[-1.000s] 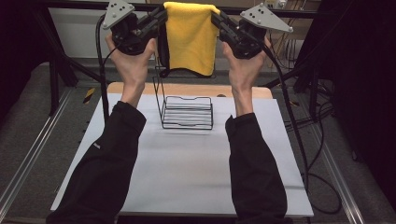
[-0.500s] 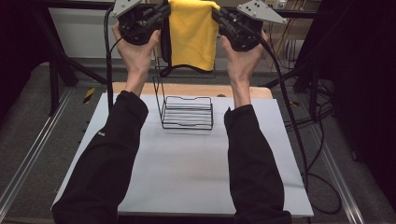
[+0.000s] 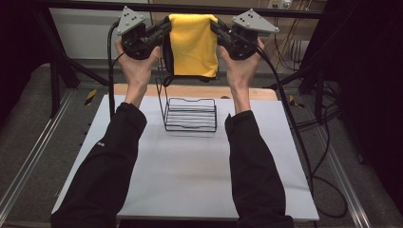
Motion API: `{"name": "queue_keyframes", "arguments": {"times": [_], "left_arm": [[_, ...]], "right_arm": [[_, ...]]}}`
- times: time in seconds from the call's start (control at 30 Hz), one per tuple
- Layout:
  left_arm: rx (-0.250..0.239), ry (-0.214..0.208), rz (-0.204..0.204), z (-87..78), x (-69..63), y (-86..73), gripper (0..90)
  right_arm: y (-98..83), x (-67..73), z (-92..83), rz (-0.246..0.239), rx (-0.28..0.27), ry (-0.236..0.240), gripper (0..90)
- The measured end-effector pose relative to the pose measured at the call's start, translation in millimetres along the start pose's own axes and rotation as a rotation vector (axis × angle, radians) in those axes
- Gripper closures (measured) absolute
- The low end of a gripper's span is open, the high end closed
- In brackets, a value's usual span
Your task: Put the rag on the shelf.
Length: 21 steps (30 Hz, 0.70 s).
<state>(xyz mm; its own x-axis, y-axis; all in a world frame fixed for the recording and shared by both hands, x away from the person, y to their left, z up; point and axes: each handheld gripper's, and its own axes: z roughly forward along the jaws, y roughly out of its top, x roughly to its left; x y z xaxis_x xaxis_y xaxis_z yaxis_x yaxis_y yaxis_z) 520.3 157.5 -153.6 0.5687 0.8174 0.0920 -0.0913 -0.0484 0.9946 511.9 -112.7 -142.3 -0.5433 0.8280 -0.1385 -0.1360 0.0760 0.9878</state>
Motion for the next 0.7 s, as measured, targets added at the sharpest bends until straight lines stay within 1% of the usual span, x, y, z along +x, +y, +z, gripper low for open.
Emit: {"name": "queue_keyframes", "arguments": {"times": [0.03,0.07,0.13,0.2,0.23,0.27,0.33,0.4,0.47,0.6,0.67,0.7], "left_arm": [[0.003,0.002,-0.004,-0.2,1.6,-1.6,82.1],[0.007,0.005,-0.007,-0.5,2.8,-3.2,82.1],[0.016,0.007,0.008,-1.7,3.0,-6.8,82.1],[0.025,0.003,0.036,-2.7,-0.7,-9.4,82.1],[0.027,0.000,0.043,-3.6,-2.5,-10.6,82.1],[0.028,-0.006,0.043,-4.6,-3.6,-12.1,82.1],[0.031,-0.013,0.035,-5.6,-4.6,-15.6,82.1],[0.048,-0.023,0.025,-6.6,-3.6,-19.9,82.1],[0.062,-0.027,0.021,-7.4,-3.2,-24.9,82.1],[0.091,-0.033,0.011,-9.0,-2.9,-34.4,82.0],[0.094,-0.041,-0.008,-10.1,-2.5,-39.0,82.0],[0.098,-0.039,-0.009,-10.5,-2.6,-40.9,81.9]], "right_arm": [[-1.4,1.3,0.9,0.008,0.004,0.004,83.8],[-2.8,2.2,1.6,0.003,0.005,0.007,83.8],[-6.1,4.1,2.4,-0.007,0.010,0.013,83.8],[-10.7,4.0,2.8,-0.001,0.021,0.014,83.8],[-13.3,3.7,2.7,0.013,0.026,0.015,83.8],[-16.3,2.6,2.5,0.014,0.027,0.016,83.7],[-22.1,1.6,1.2,0.020,0.034,0.019,83.8],[-27.3,1.2,-0.1,0.025,0.045,0.024,83.8],[-32.7,0.8,-0.7,0.019,0.066,0.030,83.7],[-42.3,2.0,-1.5,0.017,0.084,0.041,83.7],[-45.9,2.5,-1.8,0.016,0.092,0.046,83.7],[-47.4,2.6,-1.8,0.018,0.096,0.048,83.7]]}}
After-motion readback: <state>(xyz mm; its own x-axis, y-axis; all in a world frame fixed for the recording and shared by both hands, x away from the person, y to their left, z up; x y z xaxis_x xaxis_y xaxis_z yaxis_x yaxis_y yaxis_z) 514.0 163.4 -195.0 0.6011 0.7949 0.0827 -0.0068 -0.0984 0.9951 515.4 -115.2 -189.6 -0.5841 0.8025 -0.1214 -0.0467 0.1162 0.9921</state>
